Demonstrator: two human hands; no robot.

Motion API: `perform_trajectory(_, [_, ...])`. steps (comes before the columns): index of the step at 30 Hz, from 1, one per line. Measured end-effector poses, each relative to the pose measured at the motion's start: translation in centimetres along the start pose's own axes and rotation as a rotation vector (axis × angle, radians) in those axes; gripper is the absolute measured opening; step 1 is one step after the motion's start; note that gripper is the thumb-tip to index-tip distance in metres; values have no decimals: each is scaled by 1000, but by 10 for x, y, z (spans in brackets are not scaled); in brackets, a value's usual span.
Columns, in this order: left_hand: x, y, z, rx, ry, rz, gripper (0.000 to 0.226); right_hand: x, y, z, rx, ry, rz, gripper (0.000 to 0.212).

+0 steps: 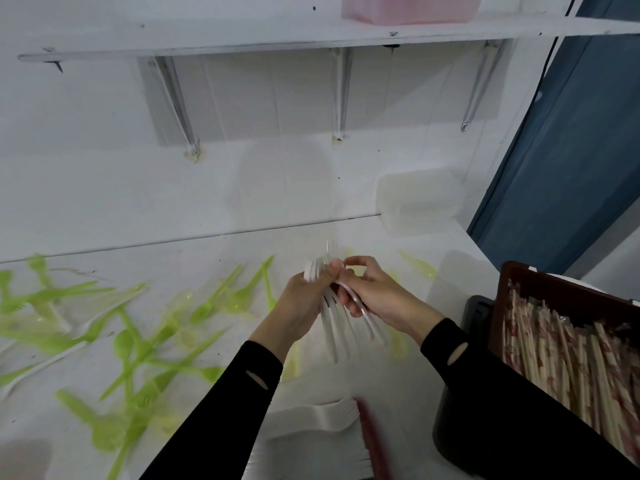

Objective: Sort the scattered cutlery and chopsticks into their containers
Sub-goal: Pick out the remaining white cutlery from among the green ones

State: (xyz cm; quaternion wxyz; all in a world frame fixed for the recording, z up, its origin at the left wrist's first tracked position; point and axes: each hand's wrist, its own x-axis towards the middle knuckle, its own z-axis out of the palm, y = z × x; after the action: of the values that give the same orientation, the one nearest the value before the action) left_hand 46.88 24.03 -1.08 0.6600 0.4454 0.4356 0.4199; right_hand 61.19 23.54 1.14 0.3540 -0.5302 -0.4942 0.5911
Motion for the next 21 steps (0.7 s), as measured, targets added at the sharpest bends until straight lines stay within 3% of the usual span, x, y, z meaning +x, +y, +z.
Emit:
perform_trajectory(5, [4,2,-6,-128,166,9,38,1,4,1,-127,3,-121,19])
perform_trajectory(11, [5,1,-7,-209,209,-9,52,2,8,-1,-272,-22,-208,9])
perform_trajectory(14, [7,1,-8,-312,217,-20,54,0,10,0,-369,-48,-282,16])
perform_trajectory(17, [7,5,-8,-380,276,10,47,-3,6,2,-319,-137,-263,25])
perform_trajectory(21, [4,7,-5,-232,376,111,56,-7,3,5,-189,-258,-174,40])
